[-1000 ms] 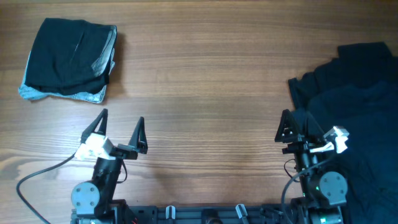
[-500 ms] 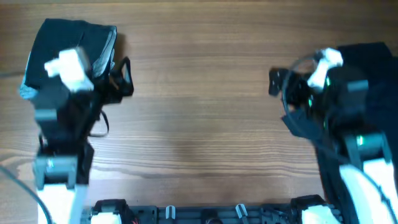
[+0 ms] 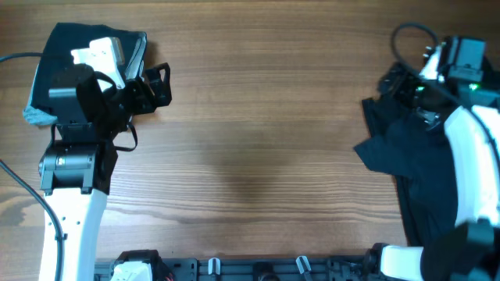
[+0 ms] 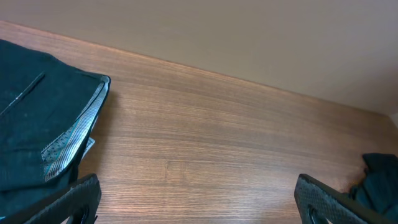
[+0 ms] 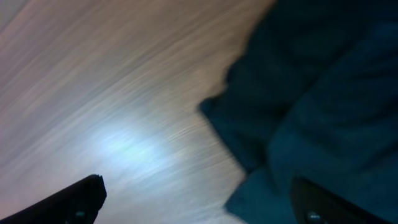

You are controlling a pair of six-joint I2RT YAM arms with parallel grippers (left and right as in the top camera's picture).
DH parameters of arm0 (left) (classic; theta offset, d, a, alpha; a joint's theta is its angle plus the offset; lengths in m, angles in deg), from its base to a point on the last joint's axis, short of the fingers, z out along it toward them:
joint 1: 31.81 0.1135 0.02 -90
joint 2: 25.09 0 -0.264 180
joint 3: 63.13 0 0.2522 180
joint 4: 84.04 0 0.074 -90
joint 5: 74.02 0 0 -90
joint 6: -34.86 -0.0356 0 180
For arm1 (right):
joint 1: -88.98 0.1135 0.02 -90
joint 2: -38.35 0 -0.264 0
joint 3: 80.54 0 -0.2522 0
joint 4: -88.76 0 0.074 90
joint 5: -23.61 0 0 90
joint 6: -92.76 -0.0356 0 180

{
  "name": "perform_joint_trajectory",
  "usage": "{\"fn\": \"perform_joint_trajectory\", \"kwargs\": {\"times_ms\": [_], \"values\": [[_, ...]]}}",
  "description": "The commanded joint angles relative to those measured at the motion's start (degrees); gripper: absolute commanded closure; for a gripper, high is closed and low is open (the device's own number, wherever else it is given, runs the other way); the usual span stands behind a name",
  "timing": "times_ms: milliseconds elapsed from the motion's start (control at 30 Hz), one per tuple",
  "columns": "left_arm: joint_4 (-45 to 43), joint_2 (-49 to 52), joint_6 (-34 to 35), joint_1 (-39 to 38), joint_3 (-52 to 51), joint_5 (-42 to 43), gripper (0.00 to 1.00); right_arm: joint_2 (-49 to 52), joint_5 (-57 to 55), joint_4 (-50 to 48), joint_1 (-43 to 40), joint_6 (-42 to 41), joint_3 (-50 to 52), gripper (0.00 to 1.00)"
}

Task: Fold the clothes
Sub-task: 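Grasp the top black T-shirt from the right pile with the right gripper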

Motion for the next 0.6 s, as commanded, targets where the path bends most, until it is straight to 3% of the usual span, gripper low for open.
{"fn": "perform_joint_trajectory", "kwargs": {"times_ms": [0, 200, 400, 567], "values": [[0.02, 0.42, -1.51, -0.39, 1.20, 1.07, 0.00, 4.24, -0.11, -1.95, -4.79, -4.83, -0.31, 0.03], [0.76, 0.70, -1.53, -0.37, 1.20, 1.97, 0.00, 15.19, -1.20, -7.15, -8.76, -8.87, -0.31, 0.20], [0.72, 1.16, -1.53, -0.37, 1.20, 1.97, 0.00, 23.15, -2.34, -5.27, -7.80, -7.32, -0.26, 0.28], [0.76, 2.40, -1.53, -0.37, 1.20, 1.97, 0.00, 23.93, -3.56, -4.35, -6.99, -7.37, -0.26, 0.37]]}}
